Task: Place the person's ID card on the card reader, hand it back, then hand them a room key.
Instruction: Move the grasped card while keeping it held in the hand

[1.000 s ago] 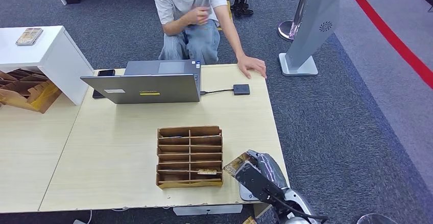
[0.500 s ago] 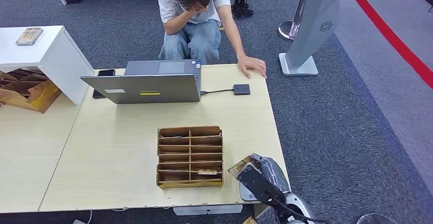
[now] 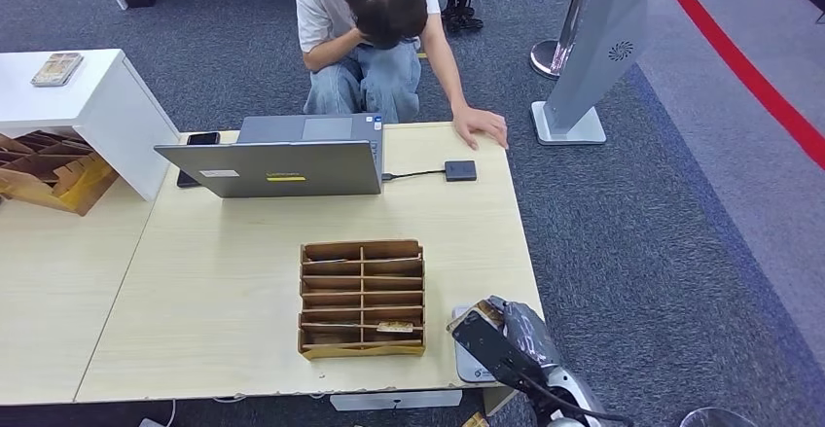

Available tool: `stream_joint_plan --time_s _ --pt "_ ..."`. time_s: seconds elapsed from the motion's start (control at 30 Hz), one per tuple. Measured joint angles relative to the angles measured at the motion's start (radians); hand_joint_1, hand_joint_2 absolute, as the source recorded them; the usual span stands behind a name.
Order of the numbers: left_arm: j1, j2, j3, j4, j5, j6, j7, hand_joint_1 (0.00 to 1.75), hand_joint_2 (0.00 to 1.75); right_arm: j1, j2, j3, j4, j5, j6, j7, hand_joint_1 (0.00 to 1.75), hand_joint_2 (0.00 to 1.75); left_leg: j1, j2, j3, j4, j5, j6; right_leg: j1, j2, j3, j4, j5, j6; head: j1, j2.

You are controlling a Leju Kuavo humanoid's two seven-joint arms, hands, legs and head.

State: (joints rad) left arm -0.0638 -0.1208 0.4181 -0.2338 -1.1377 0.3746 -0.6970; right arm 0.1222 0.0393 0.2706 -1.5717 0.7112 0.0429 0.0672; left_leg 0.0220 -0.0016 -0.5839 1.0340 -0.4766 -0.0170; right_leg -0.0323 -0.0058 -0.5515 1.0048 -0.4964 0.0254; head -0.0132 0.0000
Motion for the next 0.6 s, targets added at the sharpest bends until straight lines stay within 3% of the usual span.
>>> stream_joint_plan --time_s 0.6 --pt "-0.003 0.0 0.0 0.0 -0.009 0.003 0.0 0.0 0.0 -0.008 0.011 -0.021 0.014 0.049 0.025 -0.007 1.75 1.75 0.0 0.0 0.0 0.0 0.0 0.0 0.0 0.0 0.0 0.0 0.0 0.0 0.0 0.0"
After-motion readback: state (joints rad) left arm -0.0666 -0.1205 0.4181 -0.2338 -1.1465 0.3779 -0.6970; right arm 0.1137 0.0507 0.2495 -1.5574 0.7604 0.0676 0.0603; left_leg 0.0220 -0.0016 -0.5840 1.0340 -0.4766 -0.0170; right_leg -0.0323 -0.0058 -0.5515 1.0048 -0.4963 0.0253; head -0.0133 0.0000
